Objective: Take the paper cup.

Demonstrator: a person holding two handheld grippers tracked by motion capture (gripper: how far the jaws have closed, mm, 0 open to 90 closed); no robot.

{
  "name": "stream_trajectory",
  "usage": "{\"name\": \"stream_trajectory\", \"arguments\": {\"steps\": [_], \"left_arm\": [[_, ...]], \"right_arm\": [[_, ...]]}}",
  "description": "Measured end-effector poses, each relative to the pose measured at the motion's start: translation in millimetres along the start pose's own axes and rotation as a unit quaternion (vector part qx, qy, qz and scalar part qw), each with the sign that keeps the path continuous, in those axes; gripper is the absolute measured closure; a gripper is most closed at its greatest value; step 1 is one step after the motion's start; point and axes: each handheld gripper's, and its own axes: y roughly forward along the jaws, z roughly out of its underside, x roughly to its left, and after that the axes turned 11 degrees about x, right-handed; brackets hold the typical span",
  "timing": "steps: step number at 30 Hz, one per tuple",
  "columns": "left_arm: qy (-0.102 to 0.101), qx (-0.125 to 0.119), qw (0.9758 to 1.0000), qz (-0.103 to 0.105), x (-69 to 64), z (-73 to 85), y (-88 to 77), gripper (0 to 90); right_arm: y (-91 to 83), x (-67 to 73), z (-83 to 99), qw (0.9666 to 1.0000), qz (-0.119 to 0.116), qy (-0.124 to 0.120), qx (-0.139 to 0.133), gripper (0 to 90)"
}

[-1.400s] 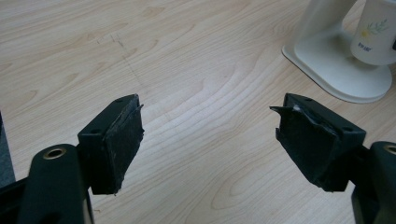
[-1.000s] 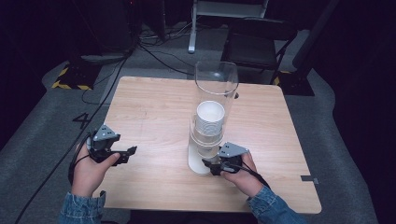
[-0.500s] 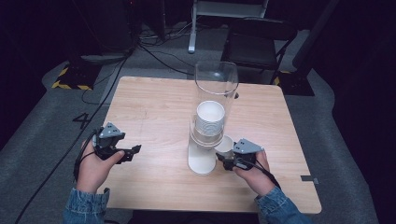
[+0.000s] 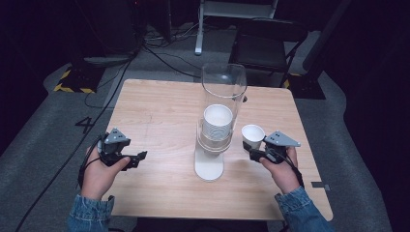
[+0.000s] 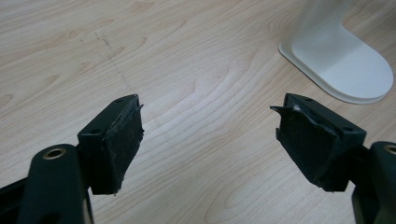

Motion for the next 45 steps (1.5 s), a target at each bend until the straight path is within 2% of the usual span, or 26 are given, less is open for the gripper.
{"name": "stream_trajectory", "arguments": {"steps": [1,8,13,16,20,22,25,27,30,31,36,40,45], "left_arm": [[0.000,0.000,1.0000,0.000,0.0,0.0,0.0,22.0],[0.002,0.003,1.0000,0.001,-1.3,0.9,2.4,21.6],[0.005,0.014,0.9999,0.000,-2.0,2.2,3.5,21.7],[0.005,0.016,0.9999,-0.001,-2.5,3.0,4.1,22.1],[0.005,0.017,0.9998,-0.002,-2.8,4.0,3.9,22.1],[0.004,0.019,0.9998,-0.003,-3.1,4.5,3.6,22.1],[0.005,0.018,0.9998,-0.002,-3.3,5.0,3.6,22.1],[0.004,0.018,0.9998,-0.003,-3.5,5.6,3.4,22.2],[0.004,0.020,0.9998,-0.003,-3.5,6.3,3.4,22.2],[0.003,0.019,0.9998,-0.003,-3.5,6.6,3.4,22.2],[0.004,0.022,0.9997,-0.005,-2.4,8.1,2.3,22.2],[0.001,0.019,0.9998,-0.007,-2.5,9.3,2.1,22.2],[0.002,0.022,0.9997,-0.007,-2.6,10.3,2.1,22.2]], "right_arm": [[0.0,0.0,0.0,1.0000,0.000,0.000,0.000,31.7],[-8.2,-26.9,-2.1,0.9986,-0.007,0.046,-0.024,31.6],[-7.1,-43.2,0.9,0.9978,0.006,0.057,-0.033,30.9],[-6.3,-53.3,3.8,0.9980,0.023,0.053,-0.025,30.7],[-4.6,-65.0,8.5,0.9962,0.026,0.079,-0.024,31.0],[-2.9,-70.9,11.1,0.9948,0.018,0.097,-0.023,31.0],[0.8,-76.7,14.5,0.9903,-0.011,0.135,-0.031,31.0],[4.2,-79.3,16.3,0.9891,-0.016,0.143,-0.028,30.9],[13.8,-82.4,19.1,0.9918,-0.012,0.127,-0.003,30.2],[13.8,-82.4,19.1,0.9918,-0.012,0.127,-0.003,30.2],[24.4,-83.0,21.5,0.9957,0.017,0.089,0.018,29.9],[32.2,-82.7,23.7,0.9965,0.020,0.075,0.030,29.7],[38.7,-83.0,26.3,0.9964,0.025,0.071,0.038,29.4]]}}
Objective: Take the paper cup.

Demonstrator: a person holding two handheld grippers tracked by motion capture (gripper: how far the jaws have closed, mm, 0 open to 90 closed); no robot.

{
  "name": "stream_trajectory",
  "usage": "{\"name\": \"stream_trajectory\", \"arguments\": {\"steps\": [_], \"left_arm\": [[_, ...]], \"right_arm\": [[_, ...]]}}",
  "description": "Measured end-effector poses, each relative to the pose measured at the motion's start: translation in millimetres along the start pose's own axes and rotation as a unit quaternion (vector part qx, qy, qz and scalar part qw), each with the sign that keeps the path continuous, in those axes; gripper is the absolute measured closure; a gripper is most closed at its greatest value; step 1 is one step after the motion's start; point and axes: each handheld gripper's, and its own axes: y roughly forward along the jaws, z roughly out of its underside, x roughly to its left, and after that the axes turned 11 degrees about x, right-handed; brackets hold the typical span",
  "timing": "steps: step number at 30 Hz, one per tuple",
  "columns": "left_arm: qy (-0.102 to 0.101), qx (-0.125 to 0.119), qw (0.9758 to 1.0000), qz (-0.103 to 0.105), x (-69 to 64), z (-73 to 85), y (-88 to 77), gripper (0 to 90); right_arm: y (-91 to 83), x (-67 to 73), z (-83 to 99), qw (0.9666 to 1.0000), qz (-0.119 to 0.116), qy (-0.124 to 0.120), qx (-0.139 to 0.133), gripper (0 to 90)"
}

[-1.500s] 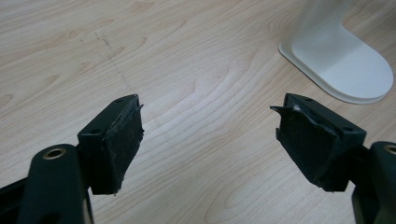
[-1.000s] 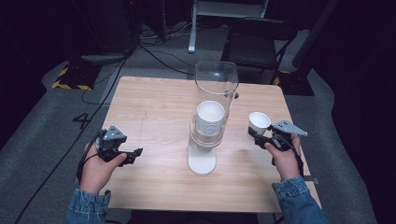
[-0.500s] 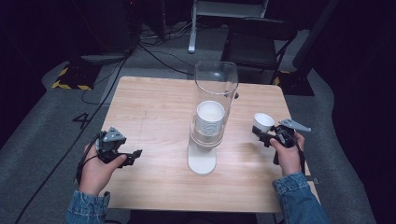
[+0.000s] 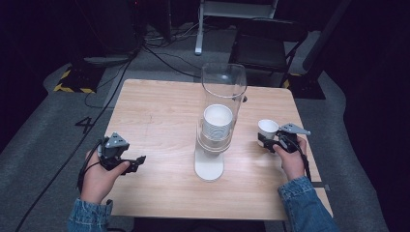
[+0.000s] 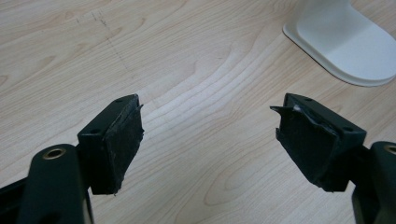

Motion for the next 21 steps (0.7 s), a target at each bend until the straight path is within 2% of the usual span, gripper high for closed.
{"name": "stream_trajectory", "arguments": {"steps": [17,21], "left_arm": [[-0.001,0.000,1.0000,0.001,-0.3,0.3,-0.9,22.2],[0.000,-0.001,1.0000,0.000,-0.4,0.1,-0.9,22.3]], "right_arm": [[7.3,0.6,4.9,0.9996,-0.004,-0.008,0.028,27.4],[9.0,0.8,7.0,0.9988,-0.002,-0.009,0.048,23.1]]}}
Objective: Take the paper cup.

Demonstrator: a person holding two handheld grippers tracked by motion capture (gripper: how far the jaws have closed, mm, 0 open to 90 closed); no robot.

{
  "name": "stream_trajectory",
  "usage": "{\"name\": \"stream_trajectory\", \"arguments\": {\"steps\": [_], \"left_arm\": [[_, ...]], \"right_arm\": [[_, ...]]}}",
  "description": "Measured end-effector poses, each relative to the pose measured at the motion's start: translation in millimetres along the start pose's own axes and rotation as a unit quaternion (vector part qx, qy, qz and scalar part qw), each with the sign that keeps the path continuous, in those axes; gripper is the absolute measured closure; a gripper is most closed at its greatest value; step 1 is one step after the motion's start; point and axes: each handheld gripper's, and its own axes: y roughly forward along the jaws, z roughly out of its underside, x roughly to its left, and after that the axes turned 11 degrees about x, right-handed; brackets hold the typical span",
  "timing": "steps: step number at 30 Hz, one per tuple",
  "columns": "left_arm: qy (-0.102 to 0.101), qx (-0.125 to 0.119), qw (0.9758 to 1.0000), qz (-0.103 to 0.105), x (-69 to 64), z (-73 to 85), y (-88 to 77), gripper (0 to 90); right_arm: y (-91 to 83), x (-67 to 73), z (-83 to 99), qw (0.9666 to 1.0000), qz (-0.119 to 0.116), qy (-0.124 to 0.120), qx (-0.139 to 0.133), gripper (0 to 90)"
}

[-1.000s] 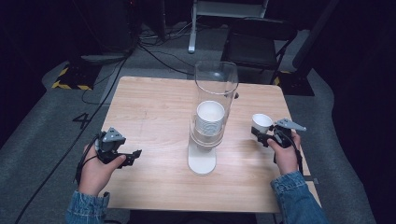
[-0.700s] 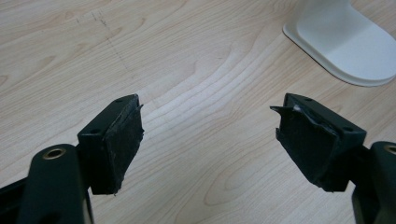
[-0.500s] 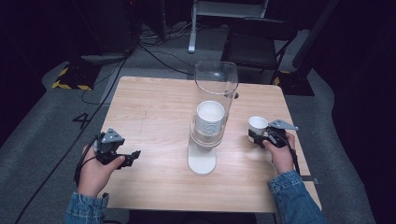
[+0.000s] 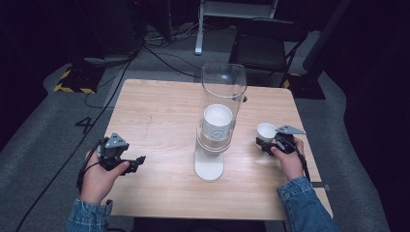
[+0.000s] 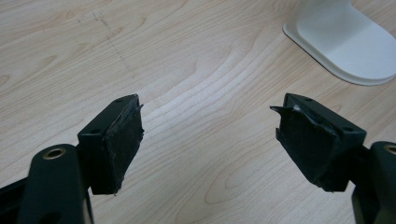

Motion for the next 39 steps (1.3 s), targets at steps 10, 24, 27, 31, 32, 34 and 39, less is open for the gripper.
{"name": "stream_trajectory", "arguments": {"steps": [10,24,27,31,32,34,39], "left_arm": [[0.000,-0.001,1.0000,0.001,0.1,-0.7,-0.5,22.2],[0.005,-0.003,1.0000,0.006,-2.4,-5.6,2.1,22.2],[0.008,-0.004,0.9999,0.005,-3.4,-5.4,0.8,22.3],[0.009,-0.005,0.9999,0.004,-5.9,-4.3,-1.1,22.3],[0.012,-0.006,0.9999,0.004,-6.0,-4.2,-1.5,22.3],[0.010,-0.008,0.9999,0.004,-7.7,-2.9,-2.5,22.3],[0.014,-0.012,0.9998,0.010,-11.8,-2.0,-5.7,22.3]], "right_arm": [[-4.0,4.6,1.1,0.9995,0.016,-0.024,0.015,15.8],[-51.5,1.8,-2.1,0.9999,-0.001,-0.015,0.005,15.7],[-70.1,5.8,-8.5,0.9997,-0.012,-0.009,-0.019,15.8],[-81.2,12.0,-13.2,0.9992,-0.020,-0.006,-0.034,15.8],[-85.7,15.1,-15.2,0.9989,-0.024,-0.006,-0.039,15.8],[-91.5,19.8,-17.8,0.9984,-0.028,-0.007,-0.048,15.8],[-103.9,35.1,-19.6,0.9969,-0.050,-0.019,-0.058,16.1]]}}
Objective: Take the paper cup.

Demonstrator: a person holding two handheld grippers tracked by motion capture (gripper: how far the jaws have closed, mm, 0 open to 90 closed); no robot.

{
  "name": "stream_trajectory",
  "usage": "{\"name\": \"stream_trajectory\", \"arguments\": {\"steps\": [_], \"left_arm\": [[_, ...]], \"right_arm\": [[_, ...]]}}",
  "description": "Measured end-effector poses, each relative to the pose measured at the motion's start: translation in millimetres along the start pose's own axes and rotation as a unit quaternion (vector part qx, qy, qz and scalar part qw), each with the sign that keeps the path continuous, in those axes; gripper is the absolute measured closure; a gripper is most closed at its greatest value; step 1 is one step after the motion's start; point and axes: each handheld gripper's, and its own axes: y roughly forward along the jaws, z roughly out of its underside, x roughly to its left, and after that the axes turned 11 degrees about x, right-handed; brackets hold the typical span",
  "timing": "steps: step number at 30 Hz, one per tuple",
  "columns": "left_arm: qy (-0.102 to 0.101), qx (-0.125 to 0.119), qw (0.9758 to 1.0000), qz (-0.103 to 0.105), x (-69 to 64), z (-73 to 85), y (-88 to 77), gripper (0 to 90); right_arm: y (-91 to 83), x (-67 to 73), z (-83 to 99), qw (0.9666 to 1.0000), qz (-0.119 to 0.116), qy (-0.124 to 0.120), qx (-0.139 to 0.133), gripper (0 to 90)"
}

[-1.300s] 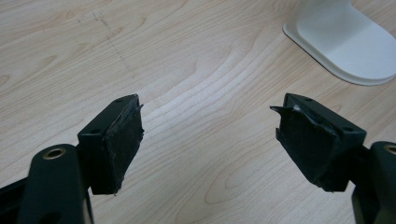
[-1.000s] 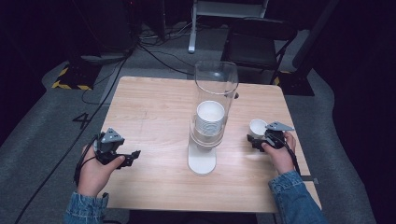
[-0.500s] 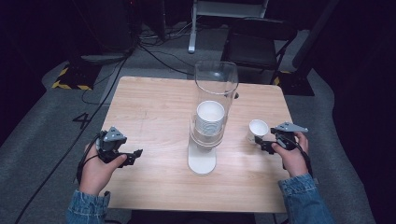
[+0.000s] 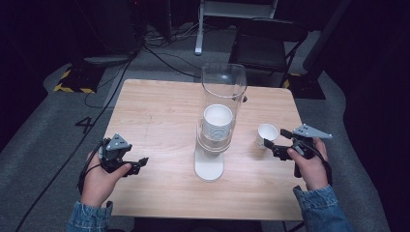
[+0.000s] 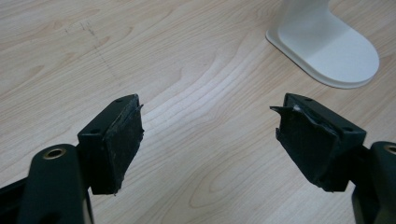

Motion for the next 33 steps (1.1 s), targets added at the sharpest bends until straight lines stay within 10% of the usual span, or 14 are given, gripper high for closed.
{"name": "stream_trajectory", "arguments": {"steps": [13,24,33], "left_arm": [[0.014,-0.002,0.9997,0.022,-10.9,-3.7,-0.3,23.5],[0.019,0.005,0.9993,0.030,-12.7,-4.5,5.1,23.3],[0.018,0.012,0.9992,0.034,-10.4,-2.1,9.4,22.0]], "right_arm": [[0.4,54.7,4.8,0.9926,-0.074,-0.089,0.036,16.3],[31.9,70.5,25.3,0.9877,-0.111,-0.091,0.061,16.8],[54.2,73.1,37.9,0.9914,-0.095,-0.075,0.049,16.9]]}}
